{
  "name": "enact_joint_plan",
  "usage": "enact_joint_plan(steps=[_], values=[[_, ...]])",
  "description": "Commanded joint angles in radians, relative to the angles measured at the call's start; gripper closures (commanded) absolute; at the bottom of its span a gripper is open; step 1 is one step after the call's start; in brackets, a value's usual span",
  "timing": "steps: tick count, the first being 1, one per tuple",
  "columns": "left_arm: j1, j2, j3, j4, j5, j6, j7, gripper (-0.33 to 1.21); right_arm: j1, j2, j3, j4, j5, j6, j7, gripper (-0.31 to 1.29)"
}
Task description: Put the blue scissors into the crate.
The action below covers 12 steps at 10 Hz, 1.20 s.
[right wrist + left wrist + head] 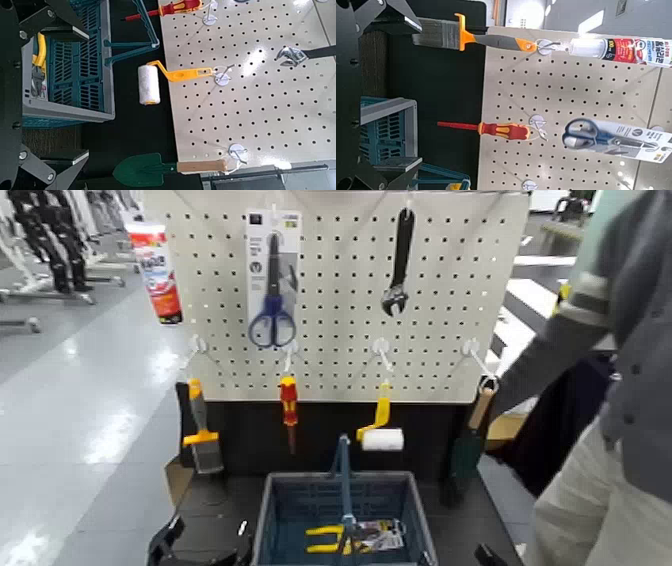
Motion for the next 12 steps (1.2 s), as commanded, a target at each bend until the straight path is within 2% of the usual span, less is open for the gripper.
enact_joint_plan(steps=[1,3,8,12], values=[[-0.004,-0.017,-0.006,0.002,0.009,0.001,-0.001,0.15,0.0,0.002,0.002,0.001,0.0,0.0,0.0,0.26],[-0.005,-0.015,-0.009,0.005,0.017,0.007,-0.005,0.15,-0.002,0.002,0.003,0.004,0.0,0.001,-0.003,0.26],[-0.047,0.011,-0.021,0.017,0.048,0.008,-0.025,0.18,-0.008,0.005,0.008,0.009,0.0,0.001,-0.003,0.26],[-0.123,0.015,0.023,0.02,0.074,0.073,-0.146,0.19,-0.008,0.005,0.008,0.01,0.0,0.0,0.0,0.26]])
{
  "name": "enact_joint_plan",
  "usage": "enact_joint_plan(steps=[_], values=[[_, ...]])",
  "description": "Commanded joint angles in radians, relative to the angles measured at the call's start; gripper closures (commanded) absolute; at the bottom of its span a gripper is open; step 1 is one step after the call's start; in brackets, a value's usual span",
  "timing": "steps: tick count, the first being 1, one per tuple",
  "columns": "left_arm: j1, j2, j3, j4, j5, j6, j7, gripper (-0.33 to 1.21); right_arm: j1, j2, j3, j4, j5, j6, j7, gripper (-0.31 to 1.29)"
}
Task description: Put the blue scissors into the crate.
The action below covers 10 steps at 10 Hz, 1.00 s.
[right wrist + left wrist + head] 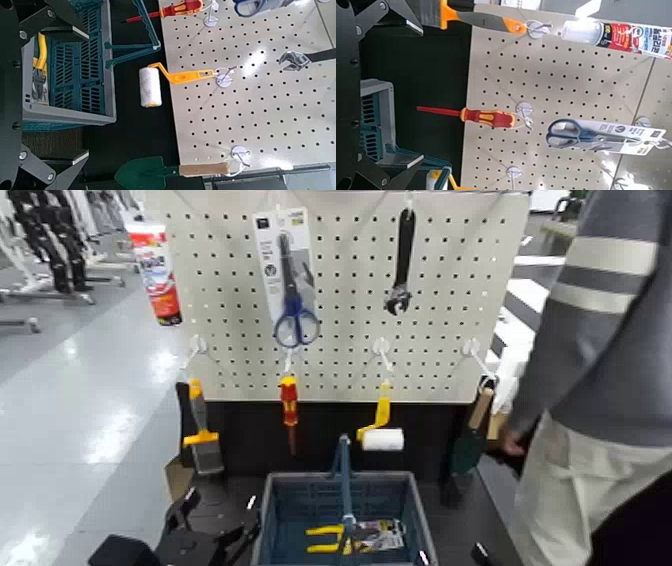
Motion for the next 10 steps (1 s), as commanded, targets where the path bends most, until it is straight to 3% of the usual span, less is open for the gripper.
enact_joint_plan(steps=[1,5,10], values=[[-0.066,0.0,0.046,-0.003,0.021,0.083,-0.105,0.19,0.0,-0.002,0.0,0.0,-0.002,-0.002,0.0,0.26],[-0.196,0.005,0.107,-0.011,0.027,0.211,-0.295,0.21,-0.006,-0.002,0.002,0.0,-0.002,-0.002,0.0,0.26],[-0.331,0.037,0.136,-0.004,0.059,0.289,-0.391,0.25,-0.02,-0.003,0.009,0.002,-0.002,-0.003,-0.003,0.26]])
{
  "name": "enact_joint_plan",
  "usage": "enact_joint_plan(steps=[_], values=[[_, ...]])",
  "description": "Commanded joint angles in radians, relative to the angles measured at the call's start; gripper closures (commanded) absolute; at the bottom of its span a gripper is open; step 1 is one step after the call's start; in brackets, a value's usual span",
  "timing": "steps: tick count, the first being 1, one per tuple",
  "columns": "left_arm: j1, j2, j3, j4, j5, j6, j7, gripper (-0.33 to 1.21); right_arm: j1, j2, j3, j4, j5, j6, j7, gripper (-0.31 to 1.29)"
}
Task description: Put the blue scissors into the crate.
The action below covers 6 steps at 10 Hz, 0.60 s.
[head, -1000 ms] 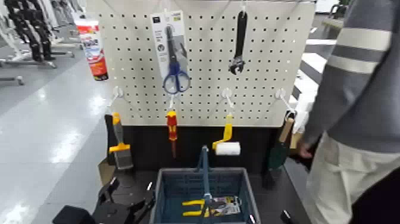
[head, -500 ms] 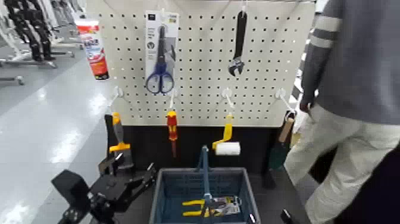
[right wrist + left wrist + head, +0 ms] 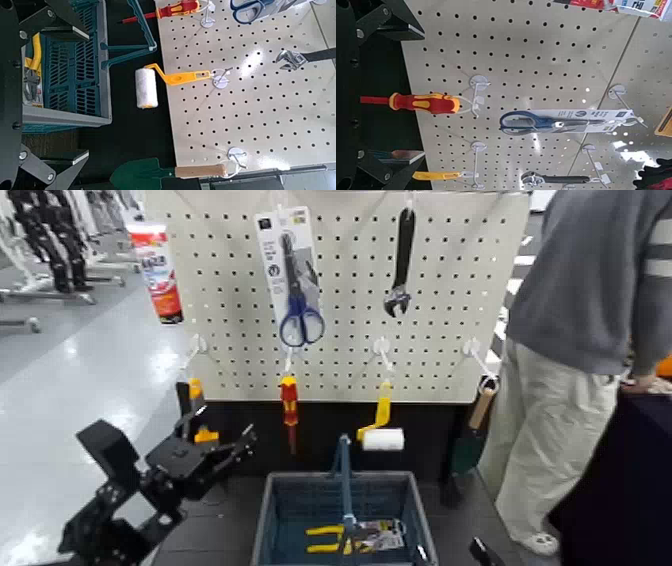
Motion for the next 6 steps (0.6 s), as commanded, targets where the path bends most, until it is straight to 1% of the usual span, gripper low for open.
enact_joint_plan(steps=[1,5,6], values=[[-0.073,0.015,0.006,0.008,0.019,0.021,-0.027,0.25,-0.013,-0.002,0.008,0.006,-0.003,-0.003,-0.001,0.26],[-0.175,0.036,-0.014,0.051,0.023,0.058,-0.099,0.28,-0.022,-0.005,0.014,0.011,-0.008,-0.006,-0.001,0.26],[-0.206,0.044,-0.028,0.071,0.025,0.059,-0.119,0.3,-0.025,-0.003,0.014,0.012,-0.008,-0.006,0.002,0.26]])
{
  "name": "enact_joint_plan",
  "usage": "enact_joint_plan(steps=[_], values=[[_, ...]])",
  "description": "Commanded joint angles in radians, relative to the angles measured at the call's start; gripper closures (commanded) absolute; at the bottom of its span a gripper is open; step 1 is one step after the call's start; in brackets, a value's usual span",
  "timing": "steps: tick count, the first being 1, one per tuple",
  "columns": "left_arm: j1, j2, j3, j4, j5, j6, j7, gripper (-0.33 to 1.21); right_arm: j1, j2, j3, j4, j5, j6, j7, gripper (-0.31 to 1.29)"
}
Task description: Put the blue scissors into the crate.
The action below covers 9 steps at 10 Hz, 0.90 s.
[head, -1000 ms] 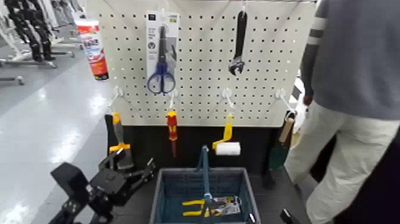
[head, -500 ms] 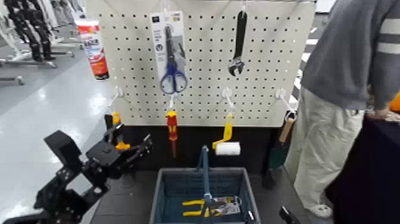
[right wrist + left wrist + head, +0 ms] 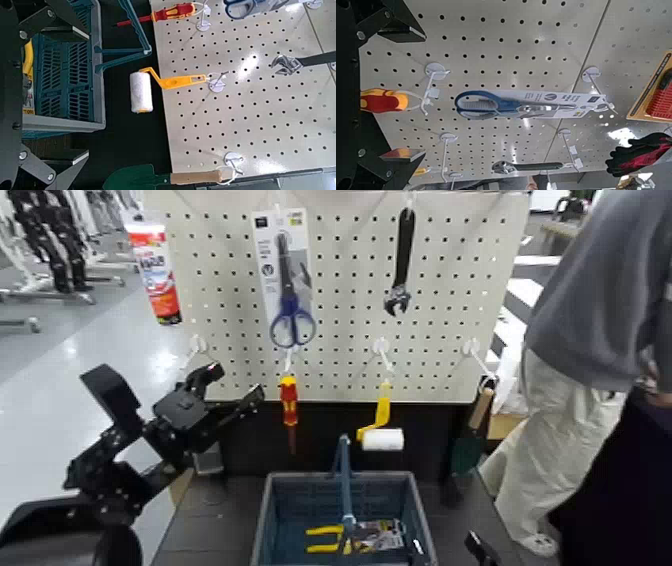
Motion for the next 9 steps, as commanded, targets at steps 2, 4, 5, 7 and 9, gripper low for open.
enact_joint_plan(steps=[2,4,5,7,9], values=[[-0.113,0.017,-0.04,0.069,0.003,0.004,-0.053,0.33,-0.005,0.0,0.002,0.004,-0.001,-0.002,0.002,0.26],[-0.159,0.03,-0.058,0.088,0.002,-0.008,-0.061,0.34,-0.01,0.0,0.005,0.009,-0.001,-0.002,0.003,0.26],[-0.171,0.031,-0.063,0.091,0.0,-0.014,-0.061,0.34,-0.01,0.0,0.005,0.01,-0.002,-0.002,0.003,0.26],[-0.213,0.042,-0.092,0.114,0.002,-0.025,-0.064,0.34,-0.01,0.0,0.005,0.01,-0.004,-0.003,0.005,0.26],[-0.266,0.056,-0.119,0.157,-0.001,-0.036,-0.085,0.34,-0.017,0.0,0.01,0.018,-0.008,-0.008,0.008,0.26]])
